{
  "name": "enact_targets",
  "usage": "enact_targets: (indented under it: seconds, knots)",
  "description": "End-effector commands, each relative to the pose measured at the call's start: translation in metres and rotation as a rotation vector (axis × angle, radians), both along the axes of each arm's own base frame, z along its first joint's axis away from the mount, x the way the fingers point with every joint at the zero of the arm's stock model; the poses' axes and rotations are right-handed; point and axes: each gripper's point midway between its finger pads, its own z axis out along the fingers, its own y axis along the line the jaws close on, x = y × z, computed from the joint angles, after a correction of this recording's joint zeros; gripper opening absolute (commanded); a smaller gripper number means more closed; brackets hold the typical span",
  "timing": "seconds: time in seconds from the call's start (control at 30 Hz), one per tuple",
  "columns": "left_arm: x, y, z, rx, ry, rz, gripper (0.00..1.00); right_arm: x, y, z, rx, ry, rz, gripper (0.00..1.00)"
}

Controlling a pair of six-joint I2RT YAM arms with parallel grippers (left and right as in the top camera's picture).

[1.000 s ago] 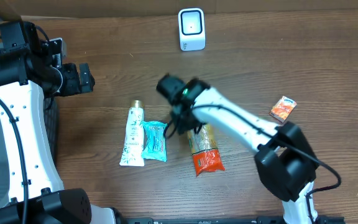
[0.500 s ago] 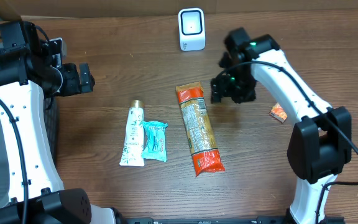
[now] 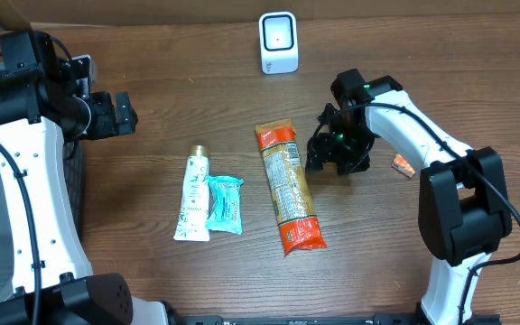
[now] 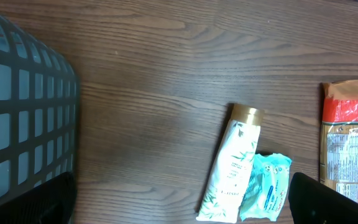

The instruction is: Scan the item barcode

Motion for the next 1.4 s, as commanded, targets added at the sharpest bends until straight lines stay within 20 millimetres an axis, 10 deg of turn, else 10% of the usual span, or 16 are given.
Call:
enact_targets:
  seconds: [0.0,0.53,0.7,1.0,1.37]
  knots:
    - [0.002,0.000,0.006,0.011,-0.020,-0.017,1.00,-0.001,0.009,0.010,0.045,-0.022,0.016,0.80]
    - [0.002,0.000,0.006,0.011,-0.020,-0.017,1.00,-0.020,0.022,-0.007,0.065,0.005,0.052,0.80]
    - [0.002,0.000,0.006,0.011,-0.020,-0.017,1.00,-0.030,0.030,-0.010,0.103,0.036,0.060,0.65]
    - [0.002,0.000,0.006,0.011,-0.020,-0.017,1.00,-0.014,0.055,0.016,0.109,-0.077,0.109,0.63]
    - [0.002,0.000,0.006,0.011,-0.020,-0.017,1.00,-0.041,0.066,0.011,-0.068,-0.090,0.152,0.63]
